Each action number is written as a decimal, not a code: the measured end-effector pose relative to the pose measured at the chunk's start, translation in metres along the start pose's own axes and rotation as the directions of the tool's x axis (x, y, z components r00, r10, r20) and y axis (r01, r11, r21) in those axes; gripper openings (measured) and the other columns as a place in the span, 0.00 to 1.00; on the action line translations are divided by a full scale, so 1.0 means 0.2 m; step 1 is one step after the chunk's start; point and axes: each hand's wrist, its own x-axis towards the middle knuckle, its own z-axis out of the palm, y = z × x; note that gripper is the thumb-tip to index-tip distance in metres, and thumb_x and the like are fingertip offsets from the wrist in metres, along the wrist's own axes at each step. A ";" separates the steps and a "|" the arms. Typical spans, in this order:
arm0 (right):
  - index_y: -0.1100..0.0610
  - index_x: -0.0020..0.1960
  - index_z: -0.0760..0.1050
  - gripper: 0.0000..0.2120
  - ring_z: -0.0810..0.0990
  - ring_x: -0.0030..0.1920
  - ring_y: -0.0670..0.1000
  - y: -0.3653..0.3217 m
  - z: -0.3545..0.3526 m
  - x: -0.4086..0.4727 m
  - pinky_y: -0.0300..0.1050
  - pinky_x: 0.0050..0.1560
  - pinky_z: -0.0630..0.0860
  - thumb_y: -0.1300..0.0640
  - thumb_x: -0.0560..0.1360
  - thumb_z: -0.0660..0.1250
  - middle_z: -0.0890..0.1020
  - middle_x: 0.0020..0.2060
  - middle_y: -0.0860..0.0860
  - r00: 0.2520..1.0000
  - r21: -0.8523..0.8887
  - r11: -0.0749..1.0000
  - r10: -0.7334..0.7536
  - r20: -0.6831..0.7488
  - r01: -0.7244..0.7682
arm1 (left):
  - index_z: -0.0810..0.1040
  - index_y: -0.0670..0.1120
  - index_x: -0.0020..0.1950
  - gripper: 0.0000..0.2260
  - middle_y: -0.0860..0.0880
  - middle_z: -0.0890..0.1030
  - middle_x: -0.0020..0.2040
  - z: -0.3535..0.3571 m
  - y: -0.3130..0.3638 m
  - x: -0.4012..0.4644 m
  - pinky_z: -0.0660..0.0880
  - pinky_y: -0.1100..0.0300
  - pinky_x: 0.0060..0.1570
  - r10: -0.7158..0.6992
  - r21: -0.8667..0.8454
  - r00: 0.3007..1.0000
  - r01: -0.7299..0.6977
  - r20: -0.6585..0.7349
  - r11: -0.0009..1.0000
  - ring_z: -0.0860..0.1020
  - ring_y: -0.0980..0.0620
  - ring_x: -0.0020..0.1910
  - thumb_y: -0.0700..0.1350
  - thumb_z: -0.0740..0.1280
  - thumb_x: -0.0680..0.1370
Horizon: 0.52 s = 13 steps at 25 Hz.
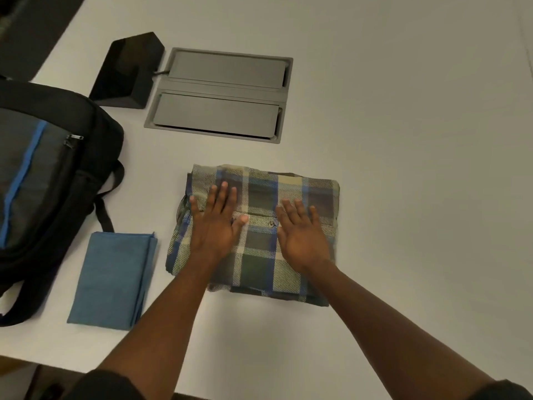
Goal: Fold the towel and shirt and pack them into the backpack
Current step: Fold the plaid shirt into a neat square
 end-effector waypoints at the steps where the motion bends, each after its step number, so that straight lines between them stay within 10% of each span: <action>1: 0.49 0.81 0.47 0.32 0.42 0.80 0.54 0.00 0.01 0.01 0.56 0.77 0.35 0.41 0.79 0.32 0.49 0.80 0.49 1.000 0.000 1.000 0.010 0.017 -0.010 | 0.41 0.50 0.81 0.32 0.50 0.40 0.81 -0.01 -0.03 0.02 0.37 0.37 0.75 -0.026 -0.016 0.999 0.026 -0.021 1.000 0.38 0.47 0.79 0.64 0.42 0.82; 4: 0.48 0.81 0.48 0.34 0.42 0.80 0.53 0.02 0.02 0.01 0.57 0.77 0.38 0.39 0.77 0.30 0.49 0.80 0.48 0.999 0.015 0.999 0.031 0.033 -0.031 | 0.55 0.46 0.80 0.25 0.45 0.58 0.80 -0.09 -0.03 0.04 0.54 0.40 0.74 -0.282 -0.340 0.939 0.203 -0.200 0.918 0.56 0.43 0.79 0.52 0.55 0.84; 7: 0.48 0.81 0.47 0.34 0.42 0.80 0.54 0.01 0.02 0.01 0.57 0.77 0.38 0.39 0.78 0.31 0.49 0.80 0.49 0.999 0.006 0.999 0.032 0.043 -0.032 | 0.66 0.44 0.74 0.20 0.42 0.71 0.70 -0.19 -0.05 0.07 0.70 0.50 0.63 -0.651 -0.748 0.740 0.334 -0.169 0.573 0.72 0.42 0.67 0.44 0.63 0.82; 9: 0.48 0.81 0.46 0.30 0.42 0.80 0.54 0.00 0.02 0.01 0.57 0.77 0.38 0.40 0.81 0.34 0.48 0.80 0.49 0.997 -0.014 0.999 0.047 0.054 -0.046 | 0.68 0.44 0.71 0.19 0.42 0.75 0.66 -0.22 -0.10 0.10 0.72 0.54 0.58 -0.700 -0.832 0.714 0.377 -0.020 0.408 0.76 0.43 0.63 0.45 0.66 0.81; 13: 0.48 0.81 0.45 0.30 0.42 0.80 0.54 -0.01 0.01 0.02 0.58 0.78 0.39 0.40 0.81 0.33 0.47 0.80 0.48 0.996 -0.044 0.997 0.058 0.068 -0.055 | 0.76 0.42 0.63 0.14 0.43 0.80 0.60 -0.24 -0.18 0.12 0.73 0.55 0.51 -0.679 -0.797 0.729 0.459 0.085 0.392 0.79 0.42 0.58 0.46 0.69 0.79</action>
